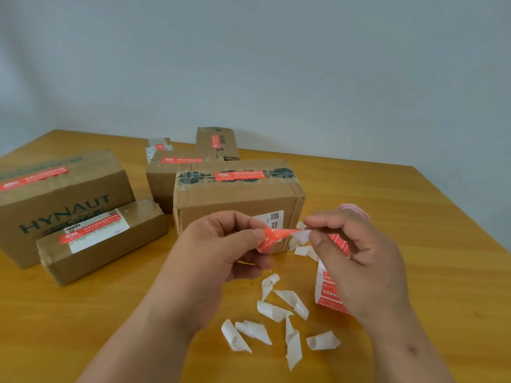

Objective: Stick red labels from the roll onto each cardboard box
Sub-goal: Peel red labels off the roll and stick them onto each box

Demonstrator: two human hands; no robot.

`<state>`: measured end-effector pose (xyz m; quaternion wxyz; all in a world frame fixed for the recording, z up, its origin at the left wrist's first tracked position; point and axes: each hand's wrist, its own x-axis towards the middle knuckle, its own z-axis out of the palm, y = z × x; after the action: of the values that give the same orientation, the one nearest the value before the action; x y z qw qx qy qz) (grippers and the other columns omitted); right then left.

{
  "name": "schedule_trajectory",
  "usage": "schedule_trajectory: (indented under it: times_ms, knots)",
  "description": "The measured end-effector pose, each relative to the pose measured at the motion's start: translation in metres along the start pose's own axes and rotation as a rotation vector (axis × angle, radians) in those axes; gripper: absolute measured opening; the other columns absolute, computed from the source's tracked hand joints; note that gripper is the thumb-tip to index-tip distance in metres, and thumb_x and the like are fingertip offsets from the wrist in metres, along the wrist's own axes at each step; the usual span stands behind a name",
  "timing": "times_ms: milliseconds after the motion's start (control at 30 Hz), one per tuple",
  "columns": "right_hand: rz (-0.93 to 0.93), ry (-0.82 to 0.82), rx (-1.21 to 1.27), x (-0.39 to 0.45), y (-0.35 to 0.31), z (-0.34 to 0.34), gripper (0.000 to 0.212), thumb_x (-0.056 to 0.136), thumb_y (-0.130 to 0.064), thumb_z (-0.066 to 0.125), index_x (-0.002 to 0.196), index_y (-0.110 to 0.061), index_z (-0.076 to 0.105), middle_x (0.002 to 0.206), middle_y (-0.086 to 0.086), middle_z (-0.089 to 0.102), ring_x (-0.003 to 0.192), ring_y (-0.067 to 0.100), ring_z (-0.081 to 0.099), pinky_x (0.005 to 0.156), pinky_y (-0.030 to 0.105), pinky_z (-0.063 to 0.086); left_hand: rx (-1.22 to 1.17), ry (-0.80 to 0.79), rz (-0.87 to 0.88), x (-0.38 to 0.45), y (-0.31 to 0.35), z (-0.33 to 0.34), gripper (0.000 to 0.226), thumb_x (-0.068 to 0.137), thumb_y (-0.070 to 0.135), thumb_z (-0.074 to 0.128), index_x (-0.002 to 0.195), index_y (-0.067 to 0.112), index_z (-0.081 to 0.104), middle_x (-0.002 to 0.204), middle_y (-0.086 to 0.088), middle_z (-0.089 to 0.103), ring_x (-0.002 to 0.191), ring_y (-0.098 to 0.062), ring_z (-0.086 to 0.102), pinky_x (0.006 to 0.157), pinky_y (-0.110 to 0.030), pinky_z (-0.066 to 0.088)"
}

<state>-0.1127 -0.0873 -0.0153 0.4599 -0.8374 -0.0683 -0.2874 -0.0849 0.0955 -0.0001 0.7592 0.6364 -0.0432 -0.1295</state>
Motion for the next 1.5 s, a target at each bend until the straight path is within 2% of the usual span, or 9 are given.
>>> schedule_trajectory:
  times_ms: [167, 333, 600, 767, 867, 1033, 1133, 1267, 1500]
  knots:
    - [0.11, -0.144, 0.302, 0.003, 0.009, -0.004, 0.03, 0.067, -0.031, 0.059, 0.093, -0.028, 0.074, 0.096, -0.002, 0.073, 0.098, 0.017, 0.066, 0.082, 0.025, 0.05, 0.241, 0.025, 0.125, -0.002, 0.006, -0.009, 0.018, 0.087, 0.009, 0.064, 0.08, 0.019, 0.076, 0.076, -0.006, 0.075, 0.07, -0.02, 0.072, 0.073, -0.04, 0.058]
    - [0.137, -0.162, 0.546, 0.009, 0.017, 0.001, 0.032, 0.071, -0.028, 0.057, 0.093, -0.017, 0.076, 0.094, 0.009, 0.073, 0.094, 0.027, 0.067, 0.084, 0.037, 0.051, 0.013, -0.058, 0.166, 0.003, 0.018, -0.036, 0.011, 0.071, 0.011, 0.076, 0.079, 0.019, 0.077, 0.079, -0.011, 0.073, 0.068, -0.02, 0.069, 0.062, -0.029, 0.057]
    - [0.406, 0.101, 0.133, 0.032, 0.01, 0.026, 0.01, 0.091, -0.029, 0.059, 0.097, -0.034, 0.066, 0.095, -0.019, 0.064, 0.091, -0.005, 0.057, 0.072, 0.014, 0.046, -0.088, 0.107, 0.375, 0.014, 0.023, -0.056, 0.024, 0.08, 0.019, 0.073, 0.096, 0.016, 0.055, 0.088, -0.016, 0.074, 0.083, -0.029, 0.073, 0.072, -0.034, 0.057]
    - [0.525, 0.035, 0.088, 0.047, 0.015, 0.043, 0.047, 0.091, -0.044, 0.057, 0.135, -0.037, 0.04, 0.129, -0.016, 0.047, 0.117, 0.006, 0.046, 0.082, 0.023, 0.041, 0.106, 0.266, 0.506, 0.021, 0.018, -0.058, 0.019, 0.098, 0.012, 0.049, 0.095, 0.026, 0.061, 0.099, -0.005, 0.073, 0.1, -0.021, 0.069, 0.09, -0.042, 0.05]
    - [0.594, -0.018, 0.231, 0.05, 0.016, 0.049, 0.056, 0.092, -0.042, 0.056, 0.141, -0.034, 0.032, 0.127, -0.016, 0.048, 0.1, -0.003, 0.052, 0.065, 0.013, 0.041, 0.197, 0.253, 0.538, 0.021, 0.014, -0.055, 0.024, 0.098, 0.021, 0.045, 0.111, 0.035, 0.06, 0.111, 0.008, 0.071, 0.11, -0.01, 0.064, 0.088, -0.032, 0.049]
    - [0.69, -0.117, 0.302, 0.044, 0.022, 0.051, 0.027, 0.094, -0.034, 0.051, 0.121, -0.036, 0.044, 0.098, -0.018, 0.059, 0.086, -0.002, 0.055, 0.064, 0.018, 0.039, 0.254, 0.291, 0.546, 0.024, -0.006, -0.051, 0.053, 0.088, 0.032, 0.047, 0.139, 0.037, 0.036, 0.139, 0.027, 0.047, 0.134, 0.006, 0.039, 0.11, -0.034, 0.039]
    - [0.661, -0.124, 0.319, 0.042, 0.022, 0.049, 0.018, 0.094, -0.03, 0.053, 0.111, -0.035, 0.054, 0.093, -0.017, 0.064, 0.081, -0.007, 0.06, 0.067, 0.022, 0.039, 0.254, 0.316, 0.541, 0.028, -0.013, -0.048, 0.059, 0.094, 0.013, 0.051, 0.145, 0.035, 0.029, 0.146, 0.026, 0.039, 0.139, 0.006, 0.031, 0.115, -0.04, 0.032]
    - [0.585, -0.032, 0.376, 0.049, 0.019, 0.039, 0.033, 0.09, -0.026, 0.06, 0.12, -0.036, 0.052, 0.092, -0.017, 0.07, 0.083, -0.007, 0.064, 0.068, 0.022, 0.041, 0.274, 0.387, 0.554, 0.032, 0.004, -0.046, 0.075, 0.093, -0.006, 0.051, 0.136, 0.05, 0.029, 0.133, 0.048, 0.032, 0.138, 0.013, 0.024, 0.114, -0.04, 0.035]
    - [0.385, 0.107, 0.454, 0.051, 0.02, 0.021, 0.027, 0.076, -0.033, 0.072, 0.103, -0.029, 0.069, 0.097, -0.003, 0.073, 0.096, 0.021, 0.069, 0.083, 0.042, 0.053, 0.297, 0.64, 0.465, 0.039, 0.024, -0.065, 0.076, 0.089, 0.016, 0.069, 0.132, 0.062, 0.027, 0.15, 0.012, 0.036, 0.129, -0.014, 0.048, 0.08, -0.039, 0.058]
